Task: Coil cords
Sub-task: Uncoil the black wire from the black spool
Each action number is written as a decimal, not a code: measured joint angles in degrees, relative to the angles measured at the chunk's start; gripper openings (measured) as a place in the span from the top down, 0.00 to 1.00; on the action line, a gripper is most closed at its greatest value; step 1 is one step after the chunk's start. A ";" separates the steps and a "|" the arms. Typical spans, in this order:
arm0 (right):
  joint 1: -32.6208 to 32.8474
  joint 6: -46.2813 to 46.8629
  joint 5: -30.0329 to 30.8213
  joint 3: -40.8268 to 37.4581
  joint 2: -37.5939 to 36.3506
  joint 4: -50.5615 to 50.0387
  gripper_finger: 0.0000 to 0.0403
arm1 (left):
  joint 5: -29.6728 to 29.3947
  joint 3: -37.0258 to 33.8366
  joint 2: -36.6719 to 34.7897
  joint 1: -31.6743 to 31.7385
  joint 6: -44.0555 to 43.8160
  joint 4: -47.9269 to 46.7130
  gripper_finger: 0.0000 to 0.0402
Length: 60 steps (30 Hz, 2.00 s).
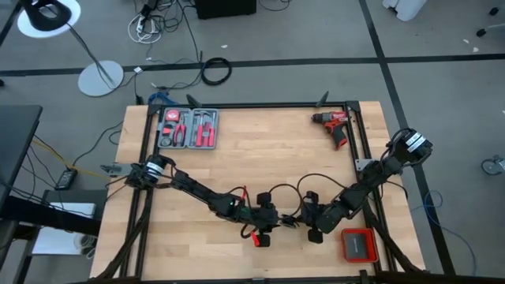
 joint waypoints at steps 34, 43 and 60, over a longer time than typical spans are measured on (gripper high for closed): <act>-2.01 -2.32 -1.38 -0.09 0.07 4.37 0.94 | 2.44 0.36 3.41 0.75 -6.17 4.37 0.99; -2.18 -0.17 -2.39 -0.07 -0.73 2.87 0.94 | 1.72 0.68 3.41 0.83 -6.08 3.52 1.00; 2.62 7.51 2.32 0.15 -11.29 -14.52 0.94 | -2.51 1.72 -0.89 0.70 -4.55 -6.62 1.00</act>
